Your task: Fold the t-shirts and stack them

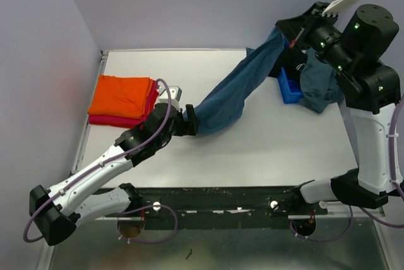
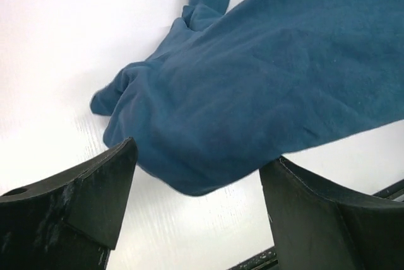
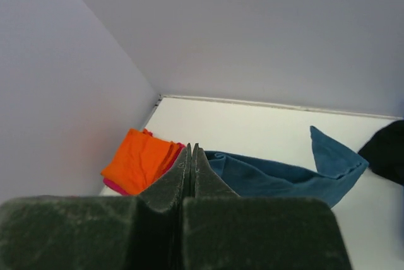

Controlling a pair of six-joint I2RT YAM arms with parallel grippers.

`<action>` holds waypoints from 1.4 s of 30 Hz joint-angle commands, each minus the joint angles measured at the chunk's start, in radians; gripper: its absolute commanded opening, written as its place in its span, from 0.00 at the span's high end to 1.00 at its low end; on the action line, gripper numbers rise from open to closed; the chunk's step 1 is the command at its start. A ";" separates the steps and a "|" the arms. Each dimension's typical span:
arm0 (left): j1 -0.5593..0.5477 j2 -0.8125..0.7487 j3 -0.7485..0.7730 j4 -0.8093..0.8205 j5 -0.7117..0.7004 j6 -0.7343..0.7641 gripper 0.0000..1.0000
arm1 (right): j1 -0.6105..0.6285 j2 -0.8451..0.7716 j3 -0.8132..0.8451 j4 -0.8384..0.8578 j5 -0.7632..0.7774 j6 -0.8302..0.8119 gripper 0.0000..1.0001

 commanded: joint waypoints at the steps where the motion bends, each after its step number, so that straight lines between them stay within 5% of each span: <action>1: 0.002 0.009 -0.048 0.100 0.024 0.027 0.10 | -0.014 0.001 -0.037 -0.140 0.084 -0.043 0.99; 13: 0.004 0.041 -0.056 0.104 -0.028 0.020 0.09 | -0.045 -0.103 -0.342 -0.154 0.237 -0.027 0.99; 19: 0.043 0.213 0.001 0.148 -0.044 0.017 0.12 | -0.053 -0.273 -0.645 -0.151 0.340 -0.001 0.99; 30: 0.143 0.595 0.272 0.168 0.134 0.061 0.18 | -0.053 -0.635 -1.215 -0.049 0.346 0.154 0.99; 37: 0.146 0.796 0.464 0.068 0.119 0.038 0.19 | -0.053 -0.706 -1.315 -0.056 0.337 0.161 0.99; 42: 0.160 0.896 0.532 0.010 0.082 0.004 0.35 | -0.053 -0.708 -1.313 -0.056 0.341 0.160 0.99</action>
